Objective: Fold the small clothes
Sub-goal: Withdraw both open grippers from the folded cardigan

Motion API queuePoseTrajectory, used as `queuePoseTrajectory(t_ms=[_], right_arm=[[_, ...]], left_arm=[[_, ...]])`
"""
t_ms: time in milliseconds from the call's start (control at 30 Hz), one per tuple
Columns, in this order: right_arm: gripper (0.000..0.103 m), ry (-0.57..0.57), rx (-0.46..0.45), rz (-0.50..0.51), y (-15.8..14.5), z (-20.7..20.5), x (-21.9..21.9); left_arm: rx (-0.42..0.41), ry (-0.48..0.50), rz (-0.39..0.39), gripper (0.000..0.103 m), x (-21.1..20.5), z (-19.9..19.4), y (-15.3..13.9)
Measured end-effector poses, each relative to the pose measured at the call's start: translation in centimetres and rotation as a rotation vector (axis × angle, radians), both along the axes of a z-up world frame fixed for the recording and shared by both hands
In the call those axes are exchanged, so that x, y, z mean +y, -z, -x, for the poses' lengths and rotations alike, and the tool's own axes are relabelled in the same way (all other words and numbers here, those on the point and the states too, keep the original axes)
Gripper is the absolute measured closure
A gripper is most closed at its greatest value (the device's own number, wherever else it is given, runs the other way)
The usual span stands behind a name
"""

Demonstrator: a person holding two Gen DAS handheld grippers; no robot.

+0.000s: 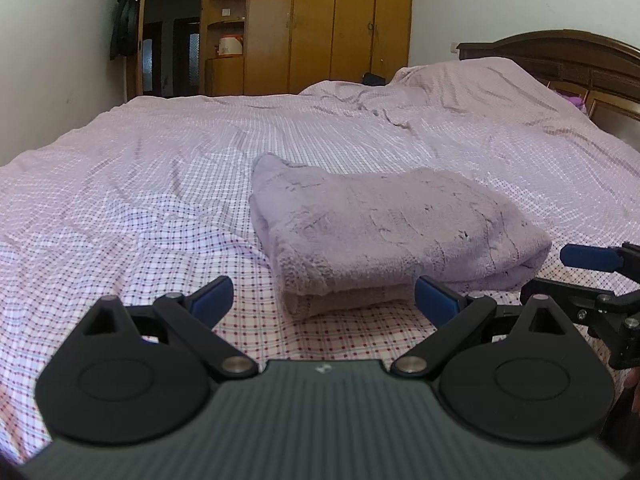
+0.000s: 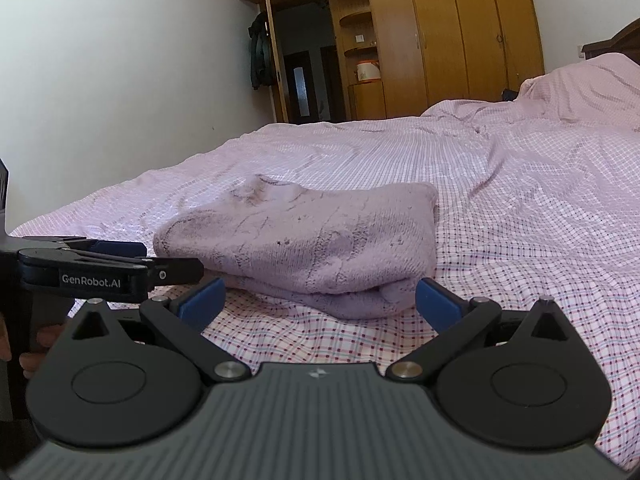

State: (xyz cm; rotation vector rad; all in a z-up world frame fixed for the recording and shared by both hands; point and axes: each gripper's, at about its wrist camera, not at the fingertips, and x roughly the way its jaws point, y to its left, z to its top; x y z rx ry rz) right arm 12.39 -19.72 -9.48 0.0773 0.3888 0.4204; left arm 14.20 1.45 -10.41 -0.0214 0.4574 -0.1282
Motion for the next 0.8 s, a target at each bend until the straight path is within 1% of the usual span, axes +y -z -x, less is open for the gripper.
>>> queuePoseTrajectory(t_ms=[300, 800], right_arm=[[0.0, 0.009, 0.005, -0.004, 0.14, -0.12, -0.04], [0.0, 0.003, 0.006, 0.013, 0.36, -0.16, 0.29]], left_arm=[[0.004, -0.002, 0.009, 0.004, 0.1, -0.01, 0.05], [0.005, 0.006, -0.002, 0.004, -0.06, -0.06, 0.18]])
